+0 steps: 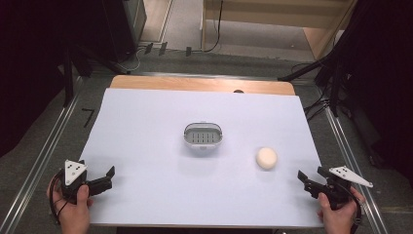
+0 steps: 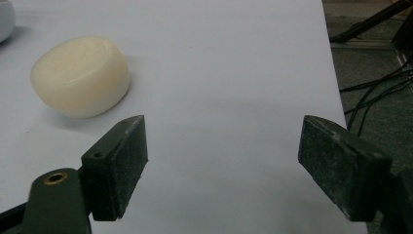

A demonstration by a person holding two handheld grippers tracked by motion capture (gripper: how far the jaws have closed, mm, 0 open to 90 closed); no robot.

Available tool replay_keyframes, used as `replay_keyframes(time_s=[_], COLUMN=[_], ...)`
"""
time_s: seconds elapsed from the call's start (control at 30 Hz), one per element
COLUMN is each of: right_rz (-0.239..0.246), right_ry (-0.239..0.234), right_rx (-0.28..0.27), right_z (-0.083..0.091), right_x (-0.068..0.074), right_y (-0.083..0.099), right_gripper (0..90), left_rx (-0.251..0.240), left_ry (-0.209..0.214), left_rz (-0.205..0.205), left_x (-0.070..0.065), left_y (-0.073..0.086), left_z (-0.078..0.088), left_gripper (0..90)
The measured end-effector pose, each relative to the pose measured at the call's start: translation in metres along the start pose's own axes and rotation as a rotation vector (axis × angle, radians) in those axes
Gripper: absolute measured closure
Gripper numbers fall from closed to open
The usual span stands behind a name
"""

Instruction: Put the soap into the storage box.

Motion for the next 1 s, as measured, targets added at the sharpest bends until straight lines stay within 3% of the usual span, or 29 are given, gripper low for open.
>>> replay_keyframes(time_s=[0.4,0.63,1.0], right_rz=[0.034,0.025,0.066], right_ry=[-0.011,0.001,-0.021], right_rx=[-0.001,0.044,0.079], right_z=[-0.002,-0.003,-0.012], right_x=[0.005,0.004,0.021], right_y=[-0.002,-0.003,-0.018], right_gripper=[23.7,24.3,23.5], left_rx=[-0.002,0.006,0.002], left_ry=[0.0,-0.003,-0.002], left_rz=[-0.001,-0.009,-0.006], left_x=[0.0,-0.001,-0.001], left_y=[0.0,0.001,0.0], left_z=[0.0,-0.001,-0.001], left_gripper=[0.0,0.0,0.0])
Point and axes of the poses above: each handheld gripper's, and its own axes: z roughly backward along the jaws, y roughly out of its underside, x roughly to its left, the point moved 10 cm from there along -z, roughly forward along the jaws, and after that the axes turned 15 degrees about -x, right-handed, at the moved point
